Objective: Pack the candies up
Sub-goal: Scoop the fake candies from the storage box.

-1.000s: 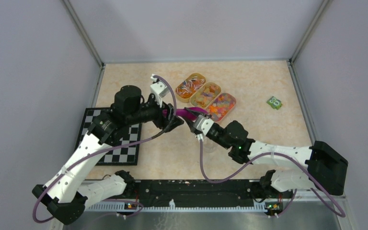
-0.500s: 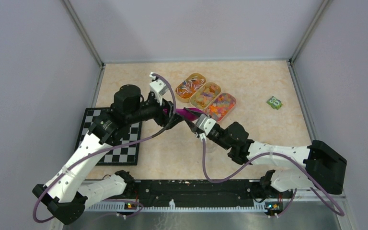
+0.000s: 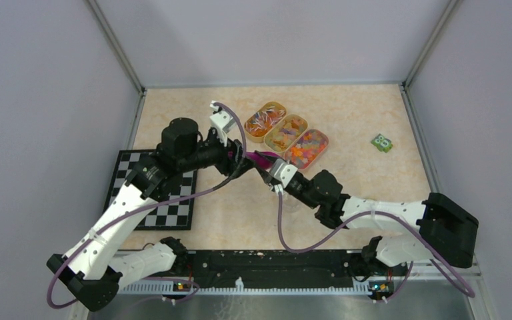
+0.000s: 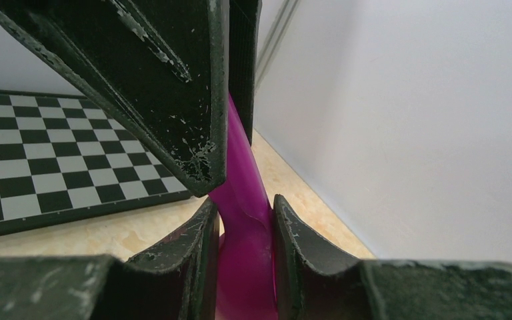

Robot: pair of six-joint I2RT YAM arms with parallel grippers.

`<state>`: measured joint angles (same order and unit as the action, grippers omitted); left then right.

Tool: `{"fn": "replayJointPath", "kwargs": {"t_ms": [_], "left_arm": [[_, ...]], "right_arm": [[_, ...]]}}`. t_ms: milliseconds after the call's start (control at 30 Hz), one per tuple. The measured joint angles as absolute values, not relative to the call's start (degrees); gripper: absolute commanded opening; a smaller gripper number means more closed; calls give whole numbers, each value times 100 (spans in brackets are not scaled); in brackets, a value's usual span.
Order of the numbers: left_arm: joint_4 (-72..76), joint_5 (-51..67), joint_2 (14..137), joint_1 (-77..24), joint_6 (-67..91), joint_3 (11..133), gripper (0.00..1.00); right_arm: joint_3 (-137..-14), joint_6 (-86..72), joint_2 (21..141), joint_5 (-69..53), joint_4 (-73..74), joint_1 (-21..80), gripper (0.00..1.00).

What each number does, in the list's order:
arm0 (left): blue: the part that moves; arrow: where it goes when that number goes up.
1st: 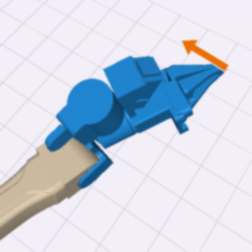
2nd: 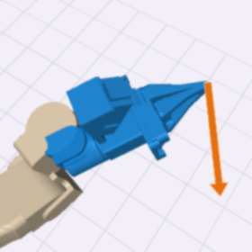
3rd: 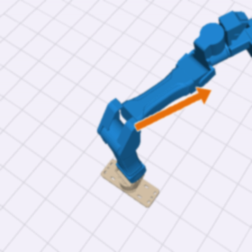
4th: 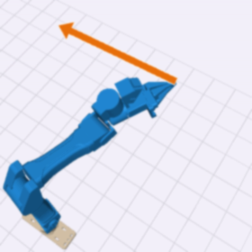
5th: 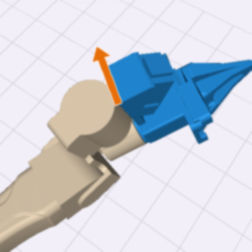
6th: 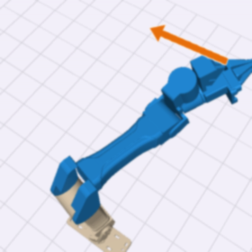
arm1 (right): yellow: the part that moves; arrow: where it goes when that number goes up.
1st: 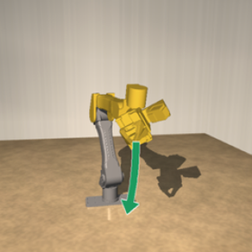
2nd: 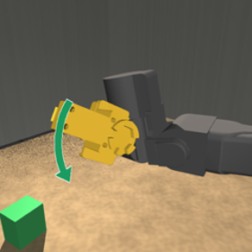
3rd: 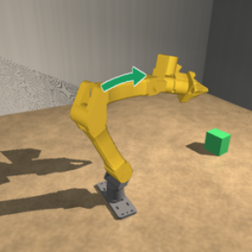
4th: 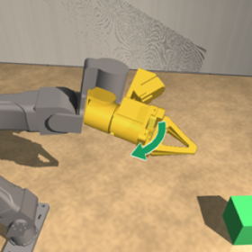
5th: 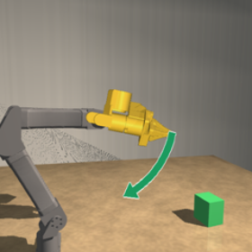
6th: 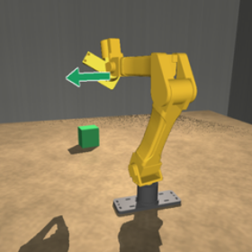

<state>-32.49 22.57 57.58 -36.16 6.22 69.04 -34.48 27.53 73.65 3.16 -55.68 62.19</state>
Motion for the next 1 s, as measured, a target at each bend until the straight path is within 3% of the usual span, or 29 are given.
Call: {"fn": "replayJointPath", "kwargs": {"t_ms": [200, 300, 367, 400, 533, 600, 800, 1000], "left_arm": [[-3236, 2130, 5758, -3573, 585, 6851, 21], [-3232, 2139, 5760, -3579, 554, 6836, 0], [-3227, 2147, 5758, -3583, 523, 6812, 0], [-3223, 2161, 5758, -3590, 504, 6790, 0], [-3089, 2202, 5730, -3599, 445, 6639, 0], [-2998, 2220, 5701, -3605, 412, 6549, 0], [-2998, 2056, 5719, -3616, 108, 6514, 0], [-3006, 1745, 6110, -3616, -161, 6628, 0]], "right_arm": [[-3393, 2707, 7430, 419, -5745, 6254, 0], [-3341, 2696, 7430, 451, -5813, 6265, 0], [-3306, 2696, 7430, 489, -5835, 6285, 0], [-3286, 2696, 7430, 497, -5850, 6292, 7], [-3210, 2689, 7430, 541, -5874, 6298, 49], [-3153, 2624, 7413, 589, -5894, 6309, 63], [-2574, 2176, 6753, 1035, -5911, 6346, 76], [-2018, 1278, 5454, 1435, -5201, 6230, 79]]}}
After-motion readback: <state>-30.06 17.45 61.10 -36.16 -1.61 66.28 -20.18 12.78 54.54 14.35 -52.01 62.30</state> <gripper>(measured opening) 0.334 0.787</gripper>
